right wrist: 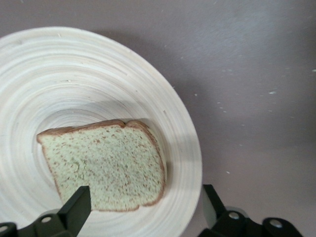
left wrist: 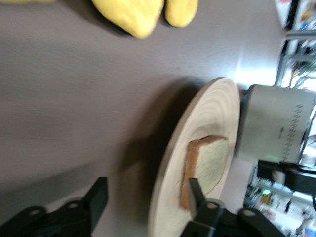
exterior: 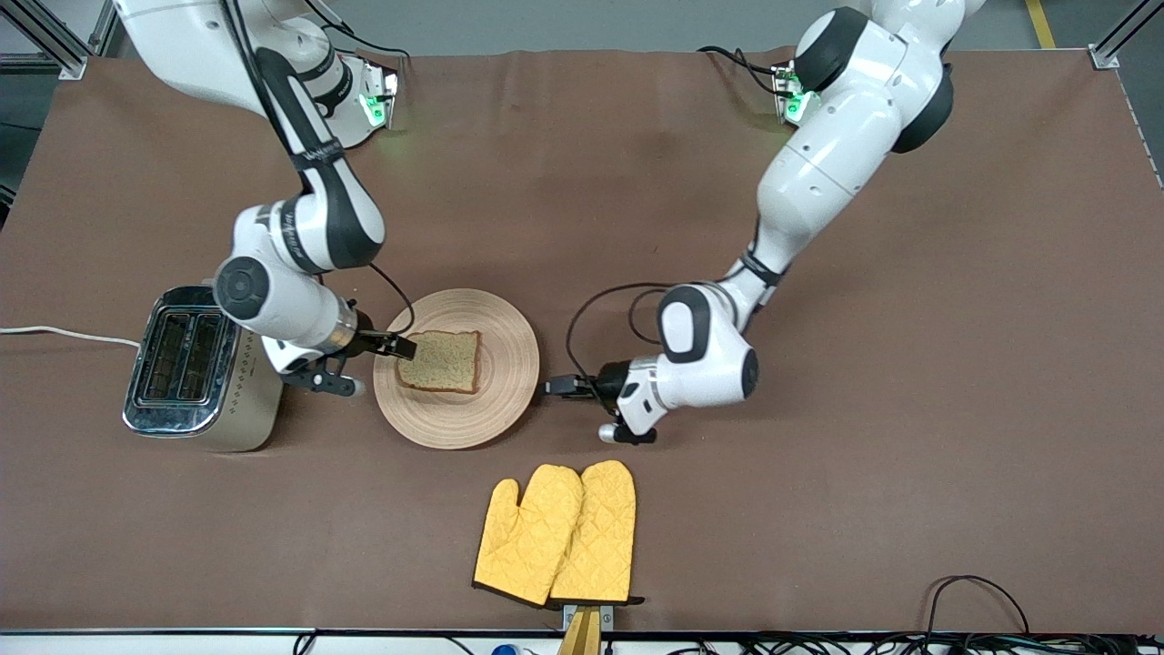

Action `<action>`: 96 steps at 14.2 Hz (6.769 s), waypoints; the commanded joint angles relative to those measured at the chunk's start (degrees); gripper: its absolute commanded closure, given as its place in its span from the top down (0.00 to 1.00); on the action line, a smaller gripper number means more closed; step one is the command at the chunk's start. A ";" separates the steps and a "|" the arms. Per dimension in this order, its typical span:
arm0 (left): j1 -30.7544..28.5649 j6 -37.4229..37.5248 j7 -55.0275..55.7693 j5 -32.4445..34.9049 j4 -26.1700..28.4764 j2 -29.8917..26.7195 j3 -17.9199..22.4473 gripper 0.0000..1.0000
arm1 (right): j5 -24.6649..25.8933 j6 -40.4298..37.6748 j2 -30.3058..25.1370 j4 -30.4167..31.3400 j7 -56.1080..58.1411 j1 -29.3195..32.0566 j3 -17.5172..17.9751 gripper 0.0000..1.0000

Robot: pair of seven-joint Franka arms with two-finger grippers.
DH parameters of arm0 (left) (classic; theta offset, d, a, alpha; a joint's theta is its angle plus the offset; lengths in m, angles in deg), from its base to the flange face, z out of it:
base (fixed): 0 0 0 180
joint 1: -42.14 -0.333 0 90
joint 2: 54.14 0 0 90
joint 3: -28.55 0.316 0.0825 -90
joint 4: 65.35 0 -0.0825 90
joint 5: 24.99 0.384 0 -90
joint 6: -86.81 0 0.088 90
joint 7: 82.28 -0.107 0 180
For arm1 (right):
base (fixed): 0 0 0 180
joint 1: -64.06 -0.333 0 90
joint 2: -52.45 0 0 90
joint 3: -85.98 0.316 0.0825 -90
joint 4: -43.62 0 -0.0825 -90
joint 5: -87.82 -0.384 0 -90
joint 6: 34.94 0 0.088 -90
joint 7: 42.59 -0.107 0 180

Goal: Move plate and put bread in toaster

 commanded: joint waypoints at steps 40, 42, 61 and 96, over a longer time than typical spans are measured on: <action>-14.07 39.75 19.96 50.84 23.70 -66.47 14.51 1.00 | 21.81 -40.30 1.95 -27.75 -6.16 -3.48 -3.87 0.00; -13.87 39.66 19.97 50.84 23.79 -66.30 15.05 1.00 | 38.50 -45.68 2.04 -28.66 -5.90 -6.38 -3.69 0.00; -15.90 39.66 13.47 51.54 23.18 -65.33 14.79 1.00 | 72.33 -55.46 5.90 -22.16 -21.35 -6.74 -3.96 0.01; -15.99 39.66 13.47 51.37 23.26 -65.15 14.62 1.00 | 15.74 -27.25 -22.55 -11.36 2.51 16.63 -3.78 1.00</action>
